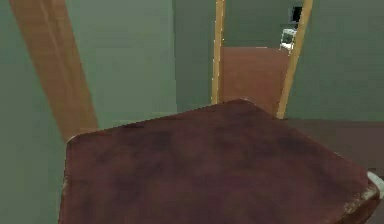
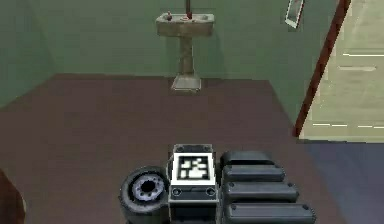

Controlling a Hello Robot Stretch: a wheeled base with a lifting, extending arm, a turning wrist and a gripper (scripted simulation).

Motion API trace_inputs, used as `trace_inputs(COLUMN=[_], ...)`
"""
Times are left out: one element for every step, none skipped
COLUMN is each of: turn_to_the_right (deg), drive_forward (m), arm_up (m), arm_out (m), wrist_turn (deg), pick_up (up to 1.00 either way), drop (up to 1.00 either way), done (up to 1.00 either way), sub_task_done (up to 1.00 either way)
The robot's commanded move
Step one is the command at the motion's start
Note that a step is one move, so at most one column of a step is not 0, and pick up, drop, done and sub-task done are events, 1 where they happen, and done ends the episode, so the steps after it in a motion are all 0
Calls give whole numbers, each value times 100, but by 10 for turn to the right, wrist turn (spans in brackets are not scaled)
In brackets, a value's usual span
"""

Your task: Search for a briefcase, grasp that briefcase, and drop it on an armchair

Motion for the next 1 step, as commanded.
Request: trace_inputs(turn_to_the_right=[450], drive_forward=[0], arm_up=[0], arm_out=[0], wrist_turn=[0], pick_up=[0], drop=[0], done=[0], sub_task_done=[0])
